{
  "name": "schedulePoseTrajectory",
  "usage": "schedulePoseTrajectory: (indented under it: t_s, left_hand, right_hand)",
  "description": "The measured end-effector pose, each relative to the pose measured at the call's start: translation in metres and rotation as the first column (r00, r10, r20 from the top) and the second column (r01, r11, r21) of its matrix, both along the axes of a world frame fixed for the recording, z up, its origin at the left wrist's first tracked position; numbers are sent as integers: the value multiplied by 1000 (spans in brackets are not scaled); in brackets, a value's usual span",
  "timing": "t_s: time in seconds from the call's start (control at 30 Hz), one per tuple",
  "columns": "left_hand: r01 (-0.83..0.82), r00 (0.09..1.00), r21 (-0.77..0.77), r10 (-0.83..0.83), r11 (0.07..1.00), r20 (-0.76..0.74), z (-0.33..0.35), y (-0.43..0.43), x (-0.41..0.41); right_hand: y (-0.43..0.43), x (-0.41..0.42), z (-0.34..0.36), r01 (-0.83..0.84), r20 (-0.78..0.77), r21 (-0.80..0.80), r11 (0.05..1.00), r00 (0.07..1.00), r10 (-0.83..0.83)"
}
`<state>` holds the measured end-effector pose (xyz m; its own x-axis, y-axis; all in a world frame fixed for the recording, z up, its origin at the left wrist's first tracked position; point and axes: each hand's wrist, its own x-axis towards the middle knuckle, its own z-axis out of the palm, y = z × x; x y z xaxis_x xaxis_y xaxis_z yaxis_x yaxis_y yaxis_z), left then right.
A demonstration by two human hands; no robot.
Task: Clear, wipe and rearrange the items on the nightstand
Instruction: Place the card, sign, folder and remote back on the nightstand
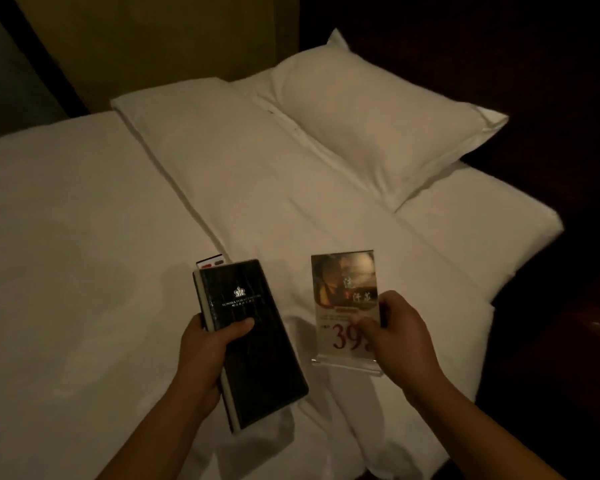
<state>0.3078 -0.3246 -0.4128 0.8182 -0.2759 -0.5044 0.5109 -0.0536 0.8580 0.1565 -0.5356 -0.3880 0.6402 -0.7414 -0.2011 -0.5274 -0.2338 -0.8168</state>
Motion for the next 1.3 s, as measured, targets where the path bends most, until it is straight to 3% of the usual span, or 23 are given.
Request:
schedulePoseTrajectory:
  t_s: [0.33,0.6,0.93,1.3]
  left_hand:
    - [339,941,-54,-339,939,23,23,-176,-103]
    - [533,846,-42,-530,845,60,20,-304,-199]
    - [667,745,-26,-665,745,56,14,-412,-300]
    - [753,658,-18,-752,658,31,-4,-489,-341]
  right_hand:
    - [-118,-159,24,344,78,-31,938,937,-341]
    - [-194,-289,17,509,67,-38,860,860,-506]
    - [-265,-409,13,603,58,-53,796,798,-600]
    - [-310,-462,-2,677,71,-31,735,735,-674]
